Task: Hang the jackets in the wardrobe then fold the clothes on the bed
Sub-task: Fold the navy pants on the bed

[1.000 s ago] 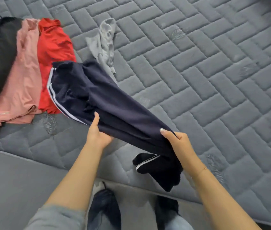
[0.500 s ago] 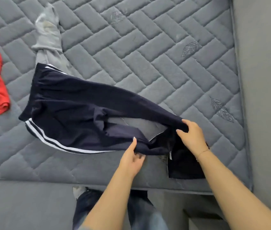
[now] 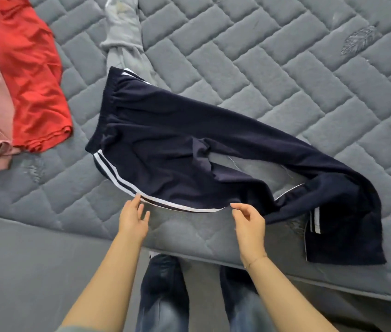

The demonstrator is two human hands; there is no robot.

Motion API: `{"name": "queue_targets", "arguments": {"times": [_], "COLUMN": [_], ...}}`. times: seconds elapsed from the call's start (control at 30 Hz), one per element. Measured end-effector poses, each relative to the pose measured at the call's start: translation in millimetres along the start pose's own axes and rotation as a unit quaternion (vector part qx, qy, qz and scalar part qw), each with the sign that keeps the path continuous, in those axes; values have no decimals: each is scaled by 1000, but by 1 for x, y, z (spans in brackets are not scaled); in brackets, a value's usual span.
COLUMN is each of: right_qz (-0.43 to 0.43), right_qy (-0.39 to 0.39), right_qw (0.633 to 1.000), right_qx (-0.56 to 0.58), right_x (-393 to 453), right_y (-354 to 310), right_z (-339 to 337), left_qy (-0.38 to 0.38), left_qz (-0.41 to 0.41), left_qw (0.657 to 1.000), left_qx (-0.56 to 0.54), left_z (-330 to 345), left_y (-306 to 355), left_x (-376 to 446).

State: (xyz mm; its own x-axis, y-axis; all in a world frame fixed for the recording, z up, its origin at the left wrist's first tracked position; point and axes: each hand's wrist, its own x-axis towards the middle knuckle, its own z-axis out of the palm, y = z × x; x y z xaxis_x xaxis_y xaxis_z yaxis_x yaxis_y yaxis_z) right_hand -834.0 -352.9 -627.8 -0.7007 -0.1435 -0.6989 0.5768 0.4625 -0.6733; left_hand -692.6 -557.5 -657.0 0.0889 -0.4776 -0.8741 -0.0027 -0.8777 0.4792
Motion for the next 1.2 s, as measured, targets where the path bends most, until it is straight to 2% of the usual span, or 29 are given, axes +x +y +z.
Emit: {"name": "queue_targets", "arguments": {"times": [0.07, 0.17, 0.27, 0.37, 0.43, 0.53, 0.6, 0.77, 0.87, 0.97, 1.07, 1.13, 1.2], "right_qz": [26, 152, 227, 229, 229, 246, 248, 231, 241, 285, 289, 276, 260], "right_qy": [-59, -171, -170, -94, 19, 197, 229, 192, 82, 11, 12, 24, 36], "right_qw": [998, 971, 942, 926, 923, 883, 872, 918, 932, 921, 907, 907, 911], "right_qx": [18, 68, 182, 287, 310, 349, 354, 261, 257, 263, 305, 317, 317], "right_x": [-5, -12, -9, -3, -1, -2, -8, -34, -65, -94, -107, -111, -111], "right_y": [5, 11, 18, 13, 10, 9, 10, 33, 59, 87, 107, 112, 113], "right_z": [27, 68, 109, 146, 168, 192, 200, 198, 199, 205, 204, 197, 188], "left_qy": [-5, -28, -49, -102, -153, -181, -189, -97, -49, -30, -22, -16, -13], "left_qz": [17, 40, 65, 65, 56, 67, 79, 70, 55, 25, 9, 24, -3], "left_qw": [1000, 999, 997, 992, 987, 981, 978, 991, 997, 999, 998, 998, 1000], "left_qx": [-1, -6, -18, -23, -3, 30, 35, 52, 26, 23, 50, 49, 29], "left_z": [-6, -10, -12, -12, -15, -34, -58, -151, -201, -229, -235, -229, -219], "left_y": [25, 63, 98, 131, 147, 162, 165, 160, 161, 162, 159, 156, 146], "left_x": [21, 51, 76, 102, 114, 119, 116, 112, 123, 133, 128, 118, 102]}}
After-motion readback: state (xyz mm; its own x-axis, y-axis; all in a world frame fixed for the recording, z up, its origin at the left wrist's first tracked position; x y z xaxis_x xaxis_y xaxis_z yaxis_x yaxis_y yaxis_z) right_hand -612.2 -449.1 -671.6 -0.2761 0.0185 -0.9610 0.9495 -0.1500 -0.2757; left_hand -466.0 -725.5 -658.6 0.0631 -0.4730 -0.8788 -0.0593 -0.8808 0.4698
